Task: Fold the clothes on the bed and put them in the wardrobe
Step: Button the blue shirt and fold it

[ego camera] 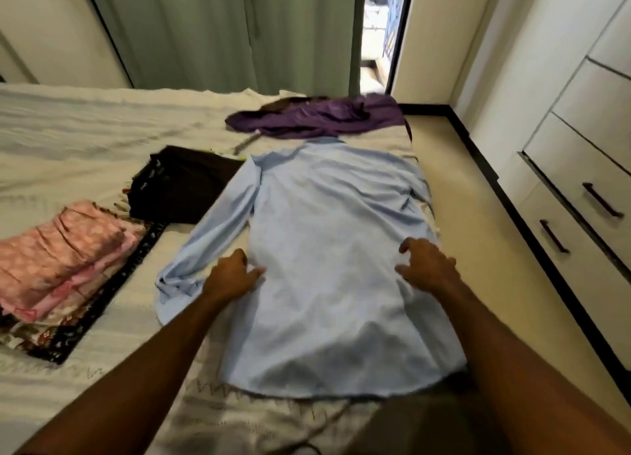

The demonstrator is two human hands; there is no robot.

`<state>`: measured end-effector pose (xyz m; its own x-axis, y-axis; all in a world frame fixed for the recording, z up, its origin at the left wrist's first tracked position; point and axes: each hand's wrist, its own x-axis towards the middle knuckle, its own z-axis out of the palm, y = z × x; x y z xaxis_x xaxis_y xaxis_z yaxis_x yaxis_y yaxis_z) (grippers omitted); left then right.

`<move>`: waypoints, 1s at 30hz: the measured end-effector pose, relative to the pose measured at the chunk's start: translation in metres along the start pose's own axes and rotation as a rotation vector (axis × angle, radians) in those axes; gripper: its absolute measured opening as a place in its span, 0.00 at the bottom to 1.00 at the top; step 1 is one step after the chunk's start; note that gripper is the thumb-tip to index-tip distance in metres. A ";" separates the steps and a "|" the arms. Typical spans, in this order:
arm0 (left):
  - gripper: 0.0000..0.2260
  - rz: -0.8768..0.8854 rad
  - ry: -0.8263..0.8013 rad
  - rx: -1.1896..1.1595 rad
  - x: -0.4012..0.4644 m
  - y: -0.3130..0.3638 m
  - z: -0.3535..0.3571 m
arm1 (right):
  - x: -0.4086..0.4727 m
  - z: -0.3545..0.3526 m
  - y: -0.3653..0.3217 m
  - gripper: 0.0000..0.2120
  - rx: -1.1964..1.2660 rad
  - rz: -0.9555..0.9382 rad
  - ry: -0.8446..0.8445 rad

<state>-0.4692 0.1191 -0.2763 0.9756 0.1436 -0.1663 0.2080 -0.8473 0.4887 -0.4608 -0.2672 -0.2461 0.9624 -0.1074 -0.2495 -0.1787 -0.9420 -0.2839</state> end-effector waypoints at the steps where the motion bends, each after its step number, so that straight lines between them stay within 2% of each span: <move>1: 0.18 0.004 0.010 -0.025 0.022 0.002 -0.004 | 0.017 -0.001 -0.018 0.18 -0.006 -0.034 -0.006; 3: 0.20 0.034 0.047 -0.052 0.059 0.003 -0.009 | 0.040 0.000 -0.044 0.18 -0.014 -0.082 -0.040; 6: 0.15 0.074 0.194 0.007 0.114 0.010 -0.023 | 0.081 -0.001 -0.086 0.17 -0.023 -0.154 -0.063; 9: 0.12 0.042 0.311 0.143 0.156 0.028 -0.046 | 0.113 0.006 -0.120 0.17 -0.052 -0.251 -0.082; 12: 0.20 -0.063 0.327 0.178 0.194 0.040 -0.068 | 0.134 0.018 -0.153 0.14 -0.041 -0.342 -0.080; 14: 0.28 -0.143 0.261 0.223 0.212 0.041 -0.077 | 0.139 0.031 -0.181 0.12 -0.026 -0.404 -0.053; 15: 0.29 -0.169 0.223 0.246 0.216 0.042 -0.078 | 0.138 0.037 -0.196 0.11 -0.007 -0.431 -0.024; 17: 0.20 -0.185 0.191 0.241 0.224 0.040 -0.079 | 0.136 0.053 -0.226 0.09 0.072 -0.475 0.005; 19: 0.09 -0.171 0.232 0.199 0.235 0.033 -0.083 | 0.130 0.065 -0.255 0.09 0.138 -0.477 -0.051; 23: 0.08 -0.172 0.280 -0.013 0.264 0.006 -0.112 | 0.121 0.089 -0.287 0.19 0.078 -0.422 -0.163; 24: 0.08 -0.170 0.274 -0.017 0.271 0.000 -0.120 | 0.120 0.093 -0.291 0.17 0.043 -0.403 -0.156; 27: 0.08 -0.154 0.272 0.018 0.289 -0.022 -0.134 | 0.124 0.099 -0.298 0.03 0.033 -0.365 -0.121; 28: 0.08 -0.148 0.277 0.013 0.292 -0.027 -0.134 | 0.125 0.099 -0.298 0.02 0.041 -0.370 -0.122; 30: 0.06 -0.122 0.311 -0.015 0.292 -0.033 -0.133 | 0.126 0.095 -0.299 0.04 0.068 -0.377 -0.155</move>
<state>-0.1817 0.2573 -0.2277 0.9178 0.3945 0.0444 0.3229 -0.8070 0.4945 -0.3059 0.0309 -0.2805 0.9218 0.2950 -0.2514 0.1622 -0.8827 -0.4411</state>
